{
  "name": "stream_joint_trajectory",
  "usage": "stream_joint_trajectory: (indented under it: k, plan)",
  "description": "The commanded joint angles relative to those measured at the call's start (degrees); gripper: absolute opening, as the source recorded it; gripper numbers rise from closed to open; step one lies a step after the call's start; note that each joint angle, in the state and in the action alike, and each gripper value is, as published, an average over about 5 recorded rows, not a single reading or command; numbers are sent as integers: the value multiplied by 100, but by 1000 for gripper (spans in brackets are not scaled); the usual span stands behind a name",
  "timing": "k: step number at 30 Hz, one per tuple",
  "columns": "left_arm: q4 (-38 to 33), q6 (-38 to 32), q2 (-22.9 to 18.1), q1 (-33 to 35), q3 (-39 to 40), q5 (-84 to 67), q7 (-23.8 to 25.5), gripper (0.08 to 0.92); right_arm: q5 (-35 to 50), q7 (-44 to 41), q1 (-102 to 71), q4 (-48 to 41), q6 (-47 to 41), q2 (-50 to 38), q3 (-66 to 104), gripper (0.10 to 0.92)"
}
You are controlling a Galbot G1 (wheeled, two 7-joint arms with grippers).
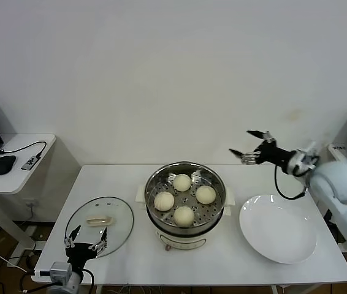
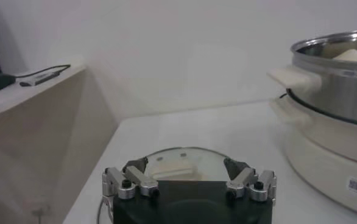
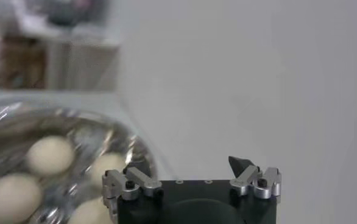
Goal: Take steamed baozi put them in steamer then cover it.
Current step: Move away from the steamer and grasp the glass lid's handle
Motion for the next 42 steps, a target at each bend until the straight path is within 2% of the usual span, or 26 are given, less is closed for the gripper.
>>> stream_joint_trajectory:
  k: [1, 8, 13, 17, 20, 22, 28, 32, 42]
  plan:
    - [224, -290, 151, -110, 19, 526, -34, 823, 240, 1291, -3424, 539, 1208, 2143, 2773, 823]
    - [765, -745, 344, -379, -39, 1626, -190, 823, 440, 1394, -4080, 575, 1455, 2807, 2730, 823]
    - [1260, -1422, 388, -665, -75, 4502, -521, 823, 405, 1380, -4167, 517, 1540, 2842, 2796, 823]
    - [1873, -1689, 631, -852, 213, 6488, -1324, 823, 367, 1385, -4125, 471, 1573, 2844, 2818, 823]
    - [2425, -1543, 859, -1021, 603, 7262, -2189, 823, 316, 1378, -4081, 479, 1571, 2877, 2780, 823]
    - [2700, -1370, 946, -1123, 767, 7726, -2468, 823, 293, 1377, -4058, 486, 1566, 2917, 2768, 823]
    - [2772, -927, 1086, -1127, 889, 7849, -2137, 823, 260, 1373, -4109, 505, 1564, 2997, 2790, 823]
    - [2795, -1199, 1116, -1068, 869, 7790, -1950, 823, 201, 1367, -4108, 471, 1597, 3052, 2789, 823]
    - [2906, -1468, 1016, -1257, 996, 7647, -2006, 823, 34, 1360, -4125, 454, 1663, 3166, 2719, 823]
